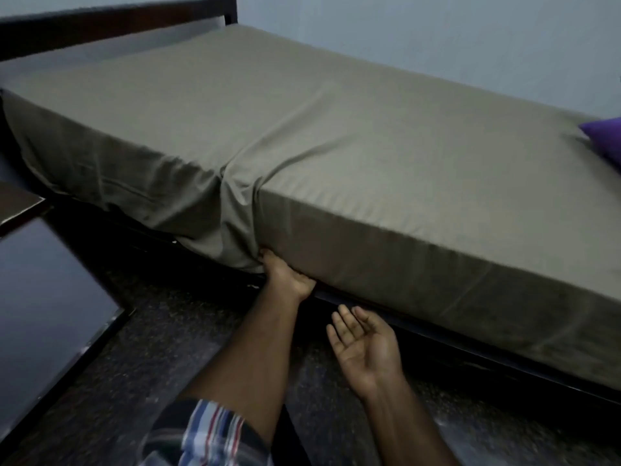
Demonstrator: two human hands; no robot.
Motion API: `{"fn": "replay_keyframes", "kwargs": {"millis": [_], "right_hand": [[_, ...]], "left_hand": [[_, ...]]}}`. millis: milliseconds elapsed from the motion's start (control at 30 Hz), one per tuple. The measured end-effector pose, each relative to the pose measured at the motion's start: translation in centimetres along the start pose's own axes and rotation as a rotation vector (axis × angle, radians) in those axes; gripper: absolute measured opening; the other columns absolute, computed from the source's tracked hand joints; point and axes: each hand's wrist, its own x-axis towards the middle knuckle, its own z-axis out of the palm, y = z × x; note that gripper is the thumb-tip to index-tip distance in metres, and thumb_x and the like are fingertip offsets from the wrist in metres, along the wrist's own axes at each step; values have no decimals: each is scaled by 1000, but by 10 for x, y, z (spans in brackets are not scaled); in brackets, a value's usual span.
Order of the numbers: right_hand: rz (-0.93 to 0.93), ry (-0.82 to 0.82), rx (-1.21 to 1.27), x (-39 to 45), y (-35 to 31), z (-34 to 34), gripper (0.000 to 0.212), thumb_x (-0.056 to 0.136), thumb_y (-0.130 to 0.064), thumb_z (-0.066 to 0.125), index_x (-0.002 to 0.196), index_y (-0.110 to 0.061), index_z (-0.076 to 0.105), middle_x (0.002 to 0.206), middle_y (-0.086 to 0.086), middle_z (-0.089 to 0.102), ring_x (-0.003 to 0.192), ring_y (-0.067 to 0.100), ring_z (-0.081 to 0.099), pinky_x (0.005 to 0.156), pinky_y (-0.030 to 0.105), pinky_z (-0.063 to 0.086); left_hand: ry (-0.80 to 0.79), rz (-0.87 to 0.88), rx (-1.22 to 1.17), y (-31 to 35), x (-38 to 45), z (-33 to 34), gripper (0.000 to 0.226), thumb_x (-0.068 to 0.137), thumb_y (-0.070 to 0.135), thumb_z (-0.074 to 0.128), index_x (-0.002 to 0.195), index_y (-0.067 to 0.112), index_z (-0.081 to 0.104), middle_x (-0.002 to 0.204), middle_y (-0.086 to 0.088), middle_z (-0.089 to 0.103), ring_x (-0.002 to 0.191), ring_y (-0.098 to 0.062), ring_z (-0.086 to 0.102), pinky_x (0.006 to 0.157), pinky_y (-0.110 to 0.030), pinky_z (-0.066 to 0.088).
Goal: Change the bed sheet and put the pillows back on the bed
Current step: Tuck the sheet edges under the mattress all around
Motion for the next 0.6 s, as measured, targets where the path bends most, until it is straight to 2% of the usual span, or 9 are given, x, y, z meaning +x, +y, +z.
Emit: {"fn": "replay_keyframes", "kwargs": {"millis": [100,167,233,300,400,500,600], "right_hand": [[14,1,-11,14,20,34,15,96,-10,50,90,-6,63,131,15,62,129,28,54,108,41,41],[31,0,-29,24,37,62,17,95,-9,50,87,-4,63,127,15,62,129,28,54,111,40,40],[47,5,-23,34,53,84,17,95,-9,49,87,-3,63,123,15,62,129,28,54,113,40,39],[70,2,11,44,65,100,17,95,-9,49,87,-3,62,121,15,61,127,28,55,114,41,39],[81,9,103,68,78,121,13,94,-7,50,92,-1,61,115,15,60,122,28,54,115,43,37],[74,52,220,89,90,145,10,90,-5,50,86,-7,59,95,9,59,100,21,58,113,37,38],[72,73,372,105,93,166,16,80,0,49,75,-14,55,80,3,58,81,16,57,100,32,42]], "left_hand": [[69,-79,243,41,-13,-22,60,103,52,35,130,3,57,130,-20,61,113,-32,59,104,-45,46],[159,48,251,66,-10,-39,43,104,34,44,129,1,55,126,-18,58,112,-28,57,98,-37,46],[209,186,121,82,-1,-51,44,104,27,44,138,1,51,138,-15,56,124,-27,55,99,-35,44],[198,220,23,93,8,-54,51,105,30,42,148,2,42,151,-18,45,140,-30,44,110,-38,38],[196,166,-13,107,17,-50,65,103,44,39,151,1,34,156,-21,36,144,-35,36,116,-46,31],[217,134,-20,130,29,-45,69,99,57,33,147,9,44,151,-19,44,139,-37,43,115,-55,33],[262,121,-20,143,32,-29,73,94,70,31,141,19,54,142,-15,55,131,-37,52,105,-59,41]]}}
